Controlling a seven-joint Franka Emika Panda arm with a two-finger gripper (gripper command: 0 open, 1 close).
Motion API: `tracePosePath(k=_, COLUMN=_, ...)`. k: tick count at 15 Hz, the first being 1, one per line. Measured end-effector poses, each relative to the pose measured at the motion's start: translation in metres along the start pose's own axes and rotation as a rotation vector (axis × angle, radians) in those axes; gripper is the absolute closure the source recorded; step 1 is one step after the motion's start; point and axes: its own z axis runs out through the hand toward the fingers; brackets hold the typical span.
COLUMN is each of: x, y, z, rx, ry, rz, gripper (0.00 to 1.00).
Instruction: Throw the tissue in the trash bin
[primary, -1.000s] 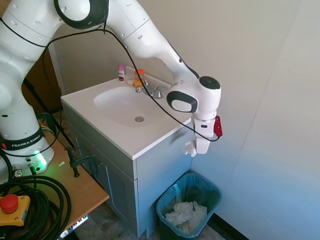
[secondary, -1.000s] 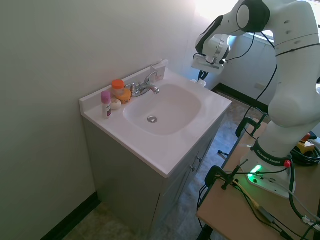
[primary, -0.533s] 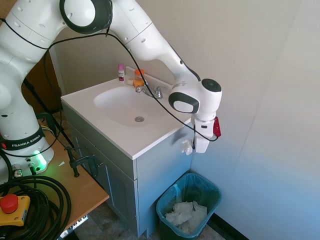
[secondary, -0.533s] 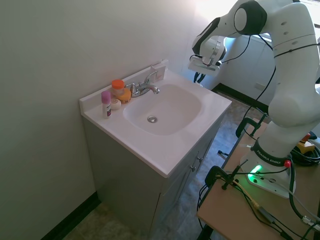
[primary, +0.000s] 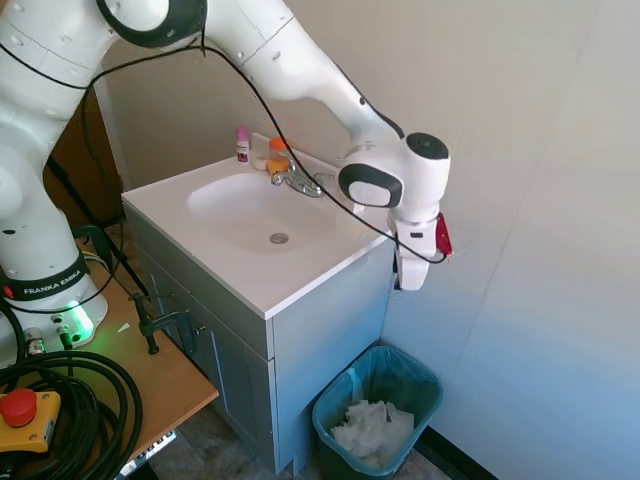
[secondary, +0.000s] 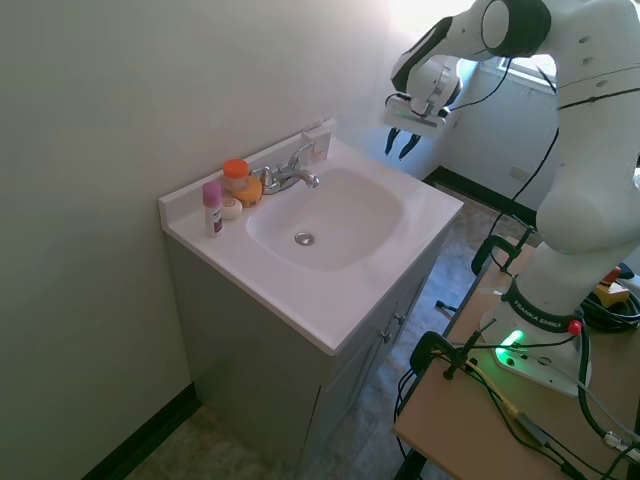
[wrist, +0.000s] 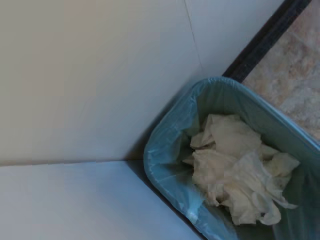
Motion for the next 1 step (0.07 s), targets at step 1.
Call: tracePosePath(k=1, x=-0.0061, y=0.0039, z=-0.0223, rx=0.015, ry=0.006, rz=-0.007, gripper=0.00)
